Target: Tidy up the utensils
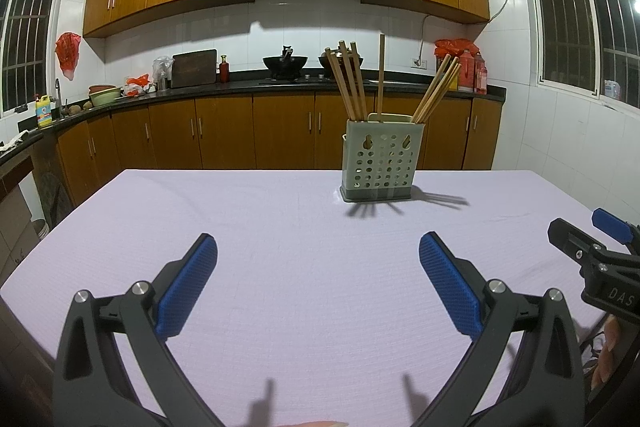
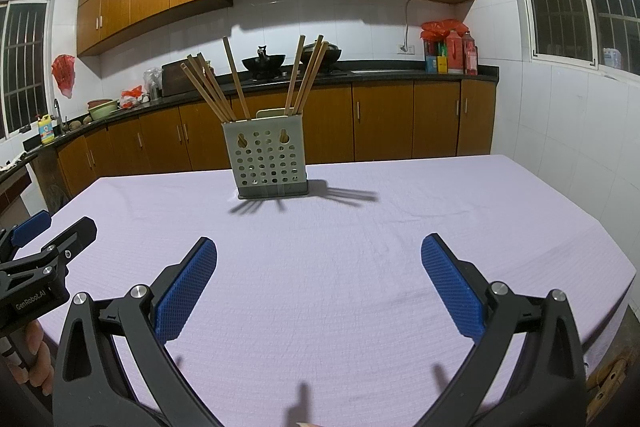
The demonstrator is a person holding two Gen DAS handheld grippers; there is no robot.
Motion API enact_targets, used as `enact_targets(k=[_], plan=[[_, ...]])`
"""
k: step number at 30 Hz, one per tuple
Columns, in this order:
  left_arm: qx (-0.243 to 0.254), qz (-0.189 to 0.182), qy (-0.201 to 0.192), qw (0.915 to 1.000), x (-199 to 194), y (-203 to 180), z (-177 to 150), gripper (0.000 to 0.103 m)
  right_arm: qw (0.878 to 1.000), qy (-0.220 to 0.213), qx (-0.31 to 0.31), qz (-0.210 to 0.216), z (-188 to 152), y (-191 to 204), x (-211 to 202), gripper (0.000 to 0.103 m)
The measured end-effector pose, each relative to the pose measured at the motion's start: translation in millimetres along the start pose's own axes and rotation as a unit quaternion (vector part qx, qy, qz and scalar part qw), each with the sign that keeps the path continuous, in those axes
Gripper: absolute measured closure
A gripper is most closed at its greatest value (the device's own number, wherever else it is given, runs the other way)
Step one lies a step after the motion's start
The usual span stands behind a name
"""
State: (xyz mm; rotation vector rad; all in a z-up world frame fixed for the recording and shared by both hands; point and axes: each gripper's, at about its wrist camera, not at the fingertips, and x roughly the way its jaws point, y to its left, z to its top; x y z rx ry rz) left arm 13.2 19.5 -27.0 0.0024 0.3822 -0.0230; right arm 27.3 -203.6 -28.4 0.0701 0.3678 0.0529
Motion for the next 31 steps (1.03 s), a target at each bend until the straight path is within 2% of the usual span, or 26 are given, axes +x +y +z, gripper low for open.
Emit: enact_targets(k=[31], plan=[[-0.003,-0.001,0.007,1.0,-0.9,11.4,-5.4,0.004,1.0,0.001,0.001,0.0,1.2,0.9,0.2,0.002]])
